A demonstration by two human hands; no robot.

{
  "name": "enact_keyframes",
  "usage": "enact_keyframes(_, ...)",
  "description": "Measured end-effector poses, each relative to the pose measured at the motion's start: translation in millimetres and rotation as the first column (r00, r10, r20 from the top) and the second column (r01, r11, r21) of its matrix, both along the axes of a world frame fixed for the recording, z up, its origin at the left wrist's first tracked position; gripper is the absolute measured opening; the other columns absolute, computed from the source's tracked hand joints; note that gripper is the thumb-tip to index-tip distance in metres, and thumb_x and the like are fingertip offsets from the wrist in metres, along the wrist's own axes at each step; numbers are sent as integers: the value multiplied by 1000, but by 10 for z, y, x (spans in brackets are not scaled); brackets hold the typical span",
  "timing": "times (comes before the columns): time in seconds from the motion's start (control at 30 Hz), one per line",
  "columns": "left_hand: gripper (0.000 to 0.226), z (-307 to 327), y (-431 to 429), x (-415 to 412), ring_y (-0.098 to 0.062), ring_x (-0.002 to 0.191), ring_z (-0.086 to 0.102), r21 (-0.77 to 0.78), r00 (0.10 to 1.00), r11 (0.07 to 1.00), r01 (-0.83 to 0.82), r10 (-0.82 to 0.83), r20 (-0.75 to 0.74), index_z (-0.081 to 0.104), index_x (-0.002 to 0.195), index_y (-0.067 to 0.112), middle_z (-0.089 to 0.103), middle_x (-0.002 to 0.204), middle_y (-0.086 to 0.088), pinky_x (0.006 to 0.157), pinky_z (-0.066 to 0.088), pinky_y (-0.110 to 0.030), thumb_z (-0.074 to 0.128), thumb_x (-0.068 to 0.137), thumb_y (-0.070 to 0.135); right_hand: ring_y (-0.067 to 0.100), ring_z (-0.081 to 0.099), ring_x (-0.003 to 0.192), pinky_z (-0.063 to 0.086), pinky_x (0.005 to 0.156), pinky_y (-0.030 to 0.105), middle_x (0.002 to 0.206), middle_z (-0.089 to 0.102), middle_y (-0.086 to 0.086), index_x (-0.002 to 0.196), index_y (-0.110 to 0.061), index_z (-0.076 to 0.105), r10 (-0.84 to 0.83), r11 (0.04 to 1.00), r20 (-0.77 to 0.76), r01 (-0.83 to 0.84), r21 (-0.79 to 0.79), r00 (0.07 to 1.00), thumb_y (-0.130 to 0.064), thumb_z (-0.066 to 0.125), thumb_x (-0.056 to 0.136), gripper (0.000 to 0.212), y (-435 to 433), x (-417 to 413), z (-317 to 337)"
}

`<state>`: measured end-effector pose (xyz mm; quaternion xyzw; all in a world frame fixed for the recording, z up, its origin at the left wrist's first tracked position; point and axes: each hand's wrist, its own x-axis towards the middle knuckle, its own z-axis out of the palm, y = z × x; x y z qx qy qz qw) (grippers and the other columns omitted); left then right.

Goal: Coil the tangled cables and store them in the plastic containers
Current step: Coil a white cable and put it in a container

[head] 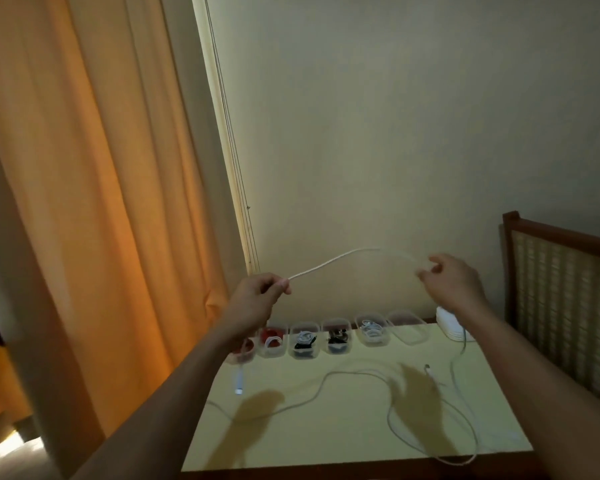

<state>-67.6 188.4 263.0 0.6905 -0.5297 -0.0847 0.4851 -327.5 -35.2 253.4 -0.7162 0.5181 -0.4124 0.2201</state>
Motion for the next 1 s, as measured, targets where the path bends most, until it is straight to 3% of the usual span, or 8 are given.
enact_keyframes(0.1, 26, 70, 82, -339, -14, 64, 50, -41, 1000, 999, 8, -7, 30, 71, 93, 27, 59, 73, 2, 63, 43, -32, 52, 104, 40, 20, 50, 130, 40, 110, 38, 139, 54, 0, 150, -22, 43, 313, 932, -66, -320, -172, 947, -37, 73, 90, 69, 589, 46, 50)
enact_keyframes(0.23, 26, 197, 139, -843, -4, 62, 53, -59, 998, 996, 63, -62, 19, 74, 93, 28, 65, 73, 10, 62, 43, -28, 55, 102, 44, -5, 58, 114, 45, 94, 21, 122, 64, -18, 138, -31, 57, 644, 739, -57, -639, -216, 763, -40, 61, 99, 40, 1330, 155, 128)
enact_keyframes(0.33, 27, 285, 249, -1094, -2, 63, 55, -80, 996, 993, 88, -86, 30, 74, 93, 30, 71, 80, 5, 63, 46, -30, 55, 101, 48, -3, 65, 76, 50, 71, 22, 81, 69, -15, 112, -29, 68, 620, 755, 76, -567, -329, 781, -30, 54, 103, 16, 1568, 171, 114)
enact_keyframes(0.53, 25, 362, 498, -1218, -12, 57, 52, -46, 983, 985, 166, -169, -65, 72, 94, 23, 61, 79, -2, 53, 45, -30, 60, 99, 44, -3, 66, 81, 48, 69, 15, 85, 72, -21, 91, -30, 75, 466, 804, 254, -287, -521, 847, -23, 60, 99, 19, 1643, -62, 132)
enact_keyframes(0.7, 24, 362, 629, -1154, -10, 52, 49, 37, 958, 963, 265, -259, -123, 70, 97, 15, 55, 76, -2, 49, 42, -25, 56, 104, 32, 16, 59, 61, 44, 58, 29, 63, 66, -5, 87, -22, 77, 193, 939, 581, 24, -344, 790, -22, 61, 99, 20, 1542, -172, 205)
enact_keyframes(0.8, 24, 376, 647, -1178, -11, 50, 43, -26, 954, 965, 260, -261, -146, 68, 97, 16, 51, 73, 0, 46, 35, -27, 52, 106, 31, 12, 61, 69, 46, 65, 27, 77, 72, -4, 82, -25, 72, 169, 955, 305, -79, -287, 937, -26, 60, 100, 21, 1464, -162, 181)
enact_keyframes(0.87, 25, 392, 629, -1201, -10, 53, 42, -65, 980, 982, 180, -185, -79, 70, 91, 26, 51, 68, 5, 49, 34, -27, 52, 105, 35, 7, 62, 98, 49, 86, 27, 113, 70, -9, 113, -29, 69, 253, 927, 126, -204, -314, 959, -29, 63, 98, 16, 1477, -130, 133)
enact_keyframes(1.0, 28, 373, 615, -1312, -8, 55, 44, -68, 991, 990, 124, -126, -36, 68, 89, 28, 52, 64, 9, 53, 35, -28, 49, 106, 40, 1, 66, 98, 51, 85, 21, 104, 71, -17, 119, -40, 68, 627, 755, 203, -522, -397, 752, -27, 65, 98, 25, 1655, -129, 90)
